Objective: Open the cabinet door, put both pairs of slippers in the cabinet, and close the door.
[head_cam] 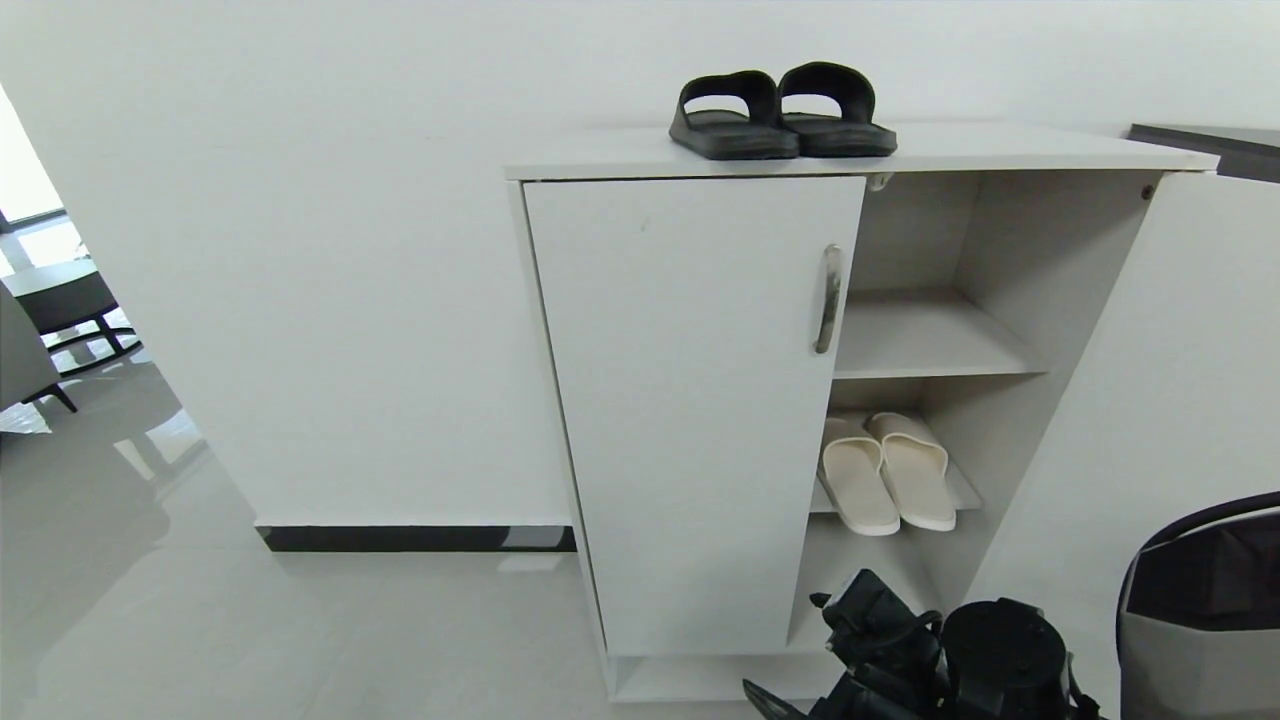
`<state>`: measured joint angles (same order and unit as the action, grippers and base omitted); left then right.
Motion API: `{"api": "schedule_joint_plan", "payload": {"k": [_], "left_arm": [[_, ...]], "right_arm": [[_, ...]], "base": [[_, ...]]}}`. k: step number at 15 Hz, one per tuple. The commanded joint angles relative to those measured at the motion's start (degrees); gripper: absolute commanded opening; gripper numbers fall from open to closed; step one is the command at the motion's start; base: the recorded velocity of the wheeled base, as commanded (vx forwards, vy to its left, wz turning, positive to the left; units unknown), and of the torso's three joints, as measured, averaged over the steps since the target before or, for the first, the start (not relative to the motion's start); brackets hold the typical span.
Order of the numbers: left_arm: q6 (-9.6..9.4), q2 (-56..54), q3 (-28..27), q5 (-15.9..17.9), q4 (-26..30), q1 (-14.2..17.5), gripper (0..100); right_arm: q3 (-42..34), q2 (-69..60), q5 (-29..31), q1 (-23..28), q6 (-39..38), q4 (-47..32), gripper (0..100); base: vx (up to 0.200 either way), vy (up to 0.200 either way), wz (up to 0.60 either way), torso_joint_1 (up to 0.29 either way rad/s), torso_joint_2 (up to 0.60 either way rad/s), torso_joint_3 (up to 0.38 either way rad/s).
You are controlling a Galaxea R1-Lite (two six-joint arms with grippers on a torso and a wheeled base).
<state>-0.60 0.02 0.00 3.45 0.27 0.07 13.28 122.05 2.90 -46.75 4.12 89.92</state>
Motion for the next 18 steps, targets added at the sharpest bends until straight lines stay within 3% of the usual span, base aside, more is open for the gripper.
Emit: {"api": "schedule_joint_plan", "payload": {"k": [1, 18], "left_arm": [[-0.02, 0.06, 0.00, -0.02, 0.00, 0.01, 0], [0.07, 0.06, 0.00, -0.02, 0.00, 0.01, 0]], "right_arm": [[-0.27, 0.20, 0.00, -0.09, 0.10, 0.08, 100], [-0.09, 0.29, 0.53, 0.34, 1.77, 0.08, 100]], "base": [[0.000, 0.000, 0.00, 0.066, -0.26, -0.212], [0.000, 0.000, 0.00, 0.170, -0.45, -0.287]]}}
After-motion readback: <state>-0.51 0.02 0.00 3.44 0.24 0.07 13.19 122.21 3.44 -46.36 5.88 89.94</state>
